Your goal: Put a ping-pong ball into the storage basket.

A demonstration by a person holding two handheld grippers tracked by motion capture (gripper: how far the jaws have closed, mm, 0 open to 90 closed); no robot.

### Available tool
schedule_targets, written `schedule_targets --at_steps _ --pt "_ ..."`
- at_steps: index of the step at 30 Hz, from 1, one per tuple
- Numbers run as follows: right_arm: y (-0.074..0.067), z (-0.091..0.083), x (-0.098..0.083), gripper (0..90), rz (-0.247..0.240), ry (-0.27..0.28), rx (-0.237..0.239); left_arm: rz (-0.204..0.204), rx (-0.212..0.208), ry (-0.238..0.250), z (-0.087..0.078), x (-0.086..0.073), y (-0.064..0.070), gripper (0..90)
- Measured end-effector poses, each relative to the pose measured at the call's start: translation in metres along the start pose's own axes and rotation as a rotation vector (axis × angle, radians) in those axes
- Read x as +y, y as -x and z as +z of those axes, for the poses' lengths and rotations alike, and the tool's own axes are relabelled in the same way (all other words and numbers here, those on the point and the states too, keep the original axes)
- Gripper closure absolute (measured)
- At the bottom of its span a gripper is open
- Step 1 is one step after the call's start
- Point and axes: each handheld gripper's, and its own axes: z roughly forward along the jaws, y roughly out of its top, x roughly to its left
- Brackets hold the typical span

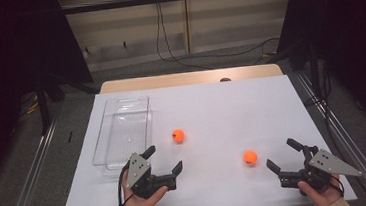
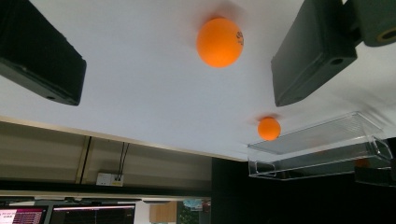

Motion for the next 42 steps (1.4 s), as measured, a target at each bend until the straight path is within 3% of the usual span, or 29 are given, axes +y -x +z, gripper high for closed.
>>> schedule_targets --at_steps 15,23,42 --pt "0.000 0.001 0.000 3.1 -0.002 -0.006 0.007 -0.002 -0.007 -0.008 0.014 0.000 0.008 1.5" --pt "0.000 0.001 0.000 3.0 -0.004 -0.008 0.006 0.026 -0.004 -0.027 0.021 0.000 0.010 1.5" --pt "-0.001 0.001 0.000 3.1 0.003 -0.007 0.007 -0.001 -0.001 -0.022 0.040 0.002 0.018 1.5"
